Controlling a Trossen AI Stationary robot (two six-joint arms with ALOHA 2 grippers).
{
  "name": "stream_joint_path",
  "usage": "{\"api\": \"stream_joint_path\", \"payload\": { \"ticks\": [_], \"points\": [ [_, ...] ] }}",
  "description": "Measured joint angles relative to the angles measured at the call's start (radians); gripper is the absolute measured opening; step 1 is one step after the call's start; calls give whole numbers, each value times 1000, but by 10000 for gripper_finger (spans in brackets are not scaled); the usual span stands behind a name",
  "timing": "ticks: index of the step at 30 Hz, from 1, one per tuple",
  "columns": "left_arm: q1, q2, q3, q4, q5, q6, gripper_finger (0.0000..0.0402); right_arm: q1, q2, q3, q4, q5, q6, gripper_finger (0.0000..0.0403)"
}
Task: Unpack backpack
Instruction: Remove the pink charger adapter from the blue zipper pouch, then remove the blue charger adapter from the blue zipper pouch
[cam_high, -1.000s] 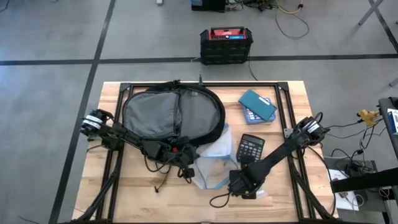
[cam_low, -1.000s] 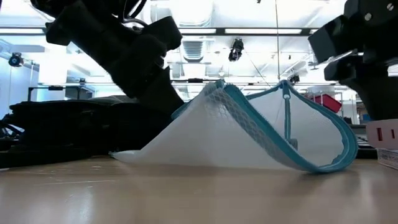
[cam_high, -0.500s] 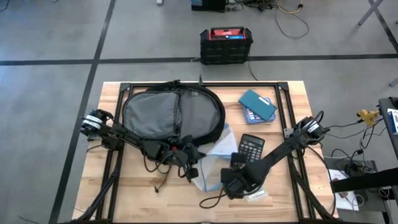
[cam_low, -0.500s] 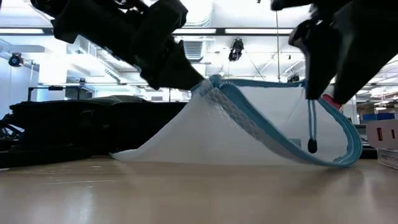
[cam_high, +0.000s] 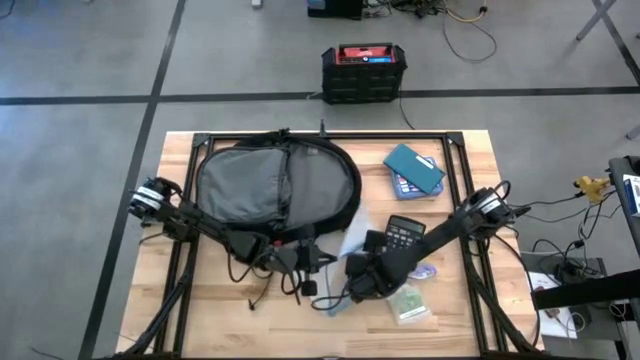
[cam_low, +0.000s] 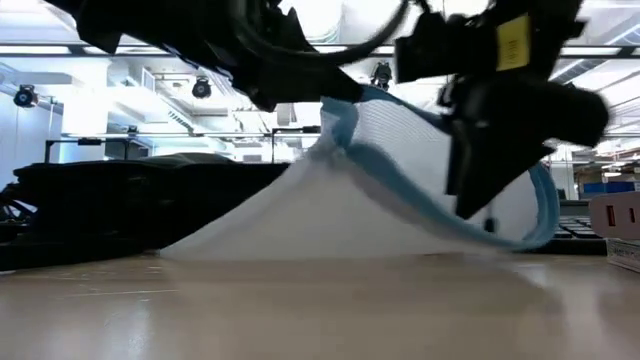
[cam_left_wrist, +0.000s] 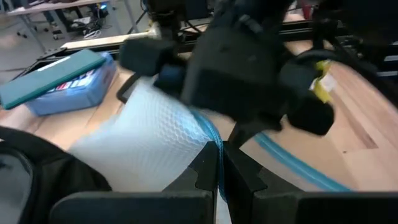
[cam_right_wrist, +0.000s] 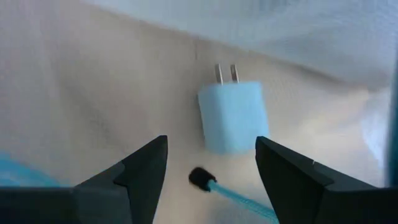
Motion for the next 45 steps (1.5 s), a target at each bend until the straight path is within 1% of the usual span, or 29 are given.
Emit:
{"api": "stream_joint_path", "payload": {
  "ticks": [3,5,10,16,20,26,29,33,35,37,41,45],
  "points": [
    [-9,0,5,-7,1,22,0,-20,0,-37,76,47,-31,245],
    [-12,0,5,-19,-1,26,0,-36,0,-64,106,44,-48,246],
    [-12,0,5,-50,0,24,0,-55,-2,-105,187,-97,-84,233],
    [-14,-1,4,-52,-1,18,0,-34,-3,-69,182,-229,-92,210],
    [-13,-2,4,-52,-8,18,0,-20,-3,-55,203,-229,-65,209],
    [-12,-2,4,-54,-13,7,0,-29,-1,-74,258,-220,-30,236],
    [-13,-2,4,-55,-13,7,0,-30,12,-74,322,-223,-39,251],
    [-13,-2,2,-65,-15,7,0,-34,48,-74,380,-246,-10,256],
    [-12,-2,2,-70,-18,4,0,-38,60,-72,380,-266,-6,246],
    [-12,-2,2,-76,-17,-5,0,-38,64,-71,380,-269,-7,228],
    [-12,-2,2,-88,-27,-7,0,-38,46,-72,376,-276,-14,172],
    [-9,-2,2,-103,-28,-9,0,-30,-6,-78,350,-286,-21,167]
  ]
}}
